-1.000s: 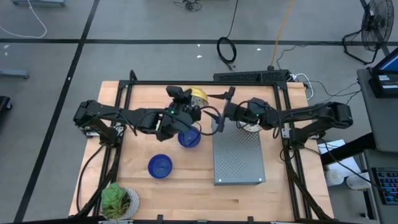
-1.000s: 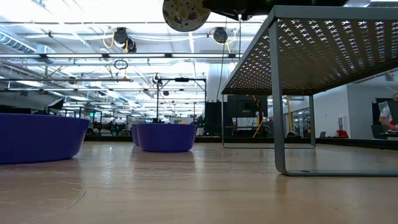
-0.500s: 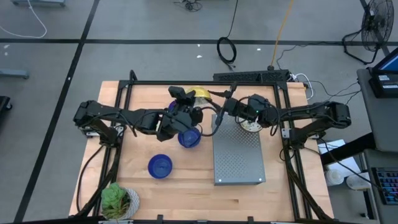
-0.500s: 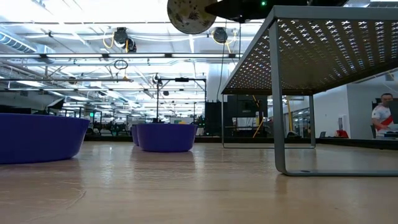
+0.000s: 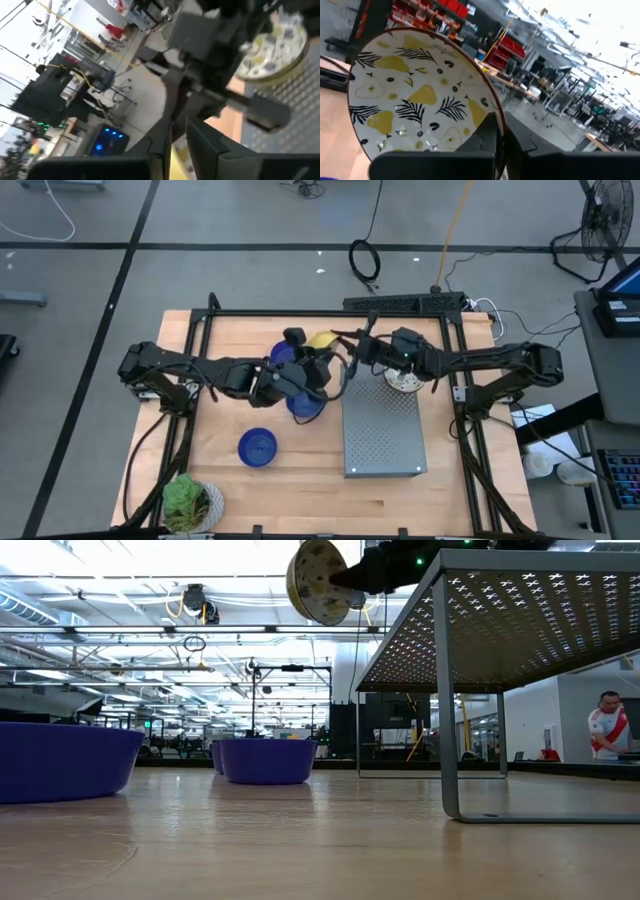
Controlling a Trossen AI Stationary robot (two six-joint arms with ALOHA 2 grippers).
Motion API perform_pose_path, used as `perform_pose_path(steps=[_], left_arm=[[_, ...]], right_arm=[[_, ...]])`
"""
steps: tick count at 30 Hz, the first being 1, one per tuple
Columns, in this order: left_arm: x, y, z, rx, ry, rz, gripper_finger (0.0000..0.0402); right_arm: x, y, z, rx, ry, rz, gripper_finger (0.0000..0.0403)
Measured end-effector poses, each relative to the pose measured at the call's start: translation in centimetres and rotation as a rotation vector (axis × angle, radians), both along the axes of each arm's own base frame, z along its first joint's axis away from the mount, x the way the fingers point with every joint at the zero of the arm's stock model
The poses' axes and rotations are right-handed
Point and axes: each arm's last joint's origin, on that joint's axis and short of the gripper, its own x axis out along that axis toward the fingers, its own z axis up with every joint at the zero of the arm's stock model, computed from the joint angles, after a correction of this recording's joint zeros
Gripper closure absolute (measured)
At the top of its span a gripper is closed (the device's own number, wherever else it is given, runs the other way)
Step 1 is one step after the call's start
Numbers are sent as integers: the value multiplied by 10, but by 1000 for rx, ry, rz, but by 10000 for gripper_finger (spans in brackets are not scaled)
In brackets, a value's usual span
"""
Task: Pick & Place Mini bowls
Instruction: Stack the yellow bowl on the yellow bowl on the shelf
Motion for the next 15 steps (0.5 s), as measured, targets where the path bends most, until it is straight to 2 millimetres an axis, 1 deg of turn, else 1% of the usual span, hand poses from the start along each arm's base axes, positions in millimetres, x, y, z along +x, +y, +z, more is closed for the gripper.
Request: perform_pose_path(steps=[4, 6, 8, 12, 15], left_arm=[[-1, -11, 2, -58, -62, -19, 326], [-3, -18, 2, -70, -80, -19, 326], [-7, -27, 3, -71, -96, -3, 326], [-16, -41, 3, -60, -111, 59, 326], [-23, -44, -4, -57, -117, 162, 325]], right_arm=[[2, -1, 10, 14, 34, -15, 402], [1, -1, 12, 18, 83, -15, 402], [1, -2, 19, 23, 134, -11, 402], [2, -8, 46, 36, 207, -28, 402], [-1, -13, 70, 36, 277, -46, 402]])
